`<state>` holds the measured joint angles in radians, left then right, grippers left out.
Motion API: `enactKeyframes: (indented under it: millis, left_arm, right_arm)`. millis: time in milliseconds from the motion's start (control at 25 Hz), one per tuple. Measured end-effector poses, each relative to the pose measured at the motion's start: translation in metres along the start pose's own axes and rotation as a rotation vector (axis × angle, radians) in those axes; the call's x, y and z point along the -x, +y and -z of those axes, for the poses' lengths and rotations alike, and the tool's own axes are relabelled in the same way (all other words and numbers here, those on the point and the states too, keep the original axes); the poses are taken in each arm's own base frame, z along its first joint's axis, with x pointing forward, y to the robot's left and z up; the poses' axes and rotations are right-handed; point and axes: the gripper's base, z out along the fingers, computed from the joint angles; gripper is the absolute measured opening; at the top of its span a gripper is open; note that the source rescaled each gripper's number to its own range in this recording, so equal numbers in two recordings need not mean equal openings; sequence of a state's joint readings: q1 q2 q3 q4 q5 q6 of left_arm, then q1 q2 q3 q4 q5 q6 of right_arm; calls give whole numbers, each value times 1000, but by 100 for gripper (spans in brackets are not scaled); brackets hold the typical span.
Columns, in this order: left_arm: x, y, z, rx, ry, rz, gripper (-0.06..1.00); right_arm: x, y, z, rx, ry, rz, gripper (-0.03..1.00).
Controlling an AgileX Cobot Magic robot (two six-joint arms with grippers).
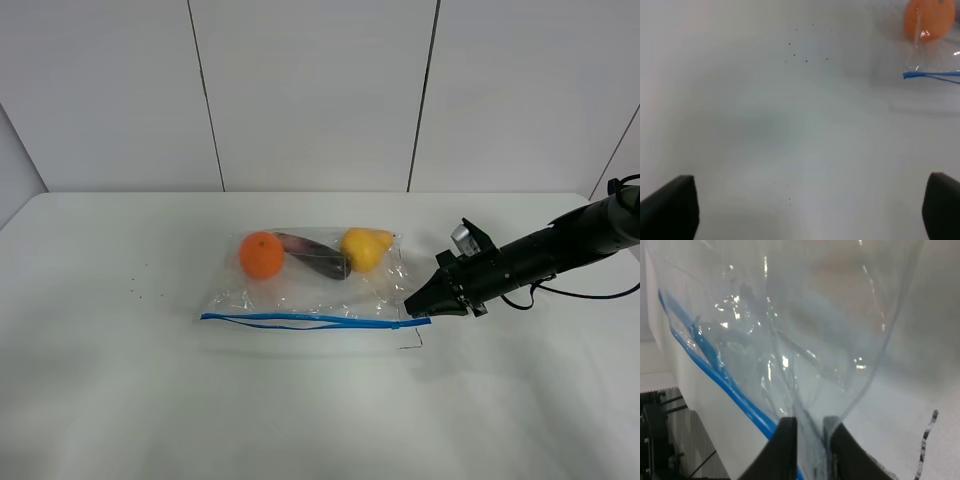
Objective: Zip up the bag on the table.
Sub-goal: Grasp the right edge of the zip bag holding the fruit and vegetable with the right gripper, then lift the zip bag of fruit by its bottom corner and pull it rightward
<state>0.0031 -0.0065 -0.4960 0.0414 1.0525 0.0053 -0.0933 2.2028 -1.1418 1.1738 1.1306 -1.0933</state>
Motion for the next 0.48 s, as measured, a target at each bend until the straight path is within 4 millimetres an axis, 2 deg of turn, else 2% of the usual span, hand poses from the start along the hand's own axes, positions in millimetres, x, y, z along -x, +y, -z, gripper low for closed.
enactKeyframes:
  millis: [120,480]
  left_arm:
    - [0,0,0,0,0,0,100]
    - [0,0,0,0,0,5,100]
  right_arm:
    - [0,0,0,0,-1,0,0]
    - [0,0,0,0,-1,0,0]
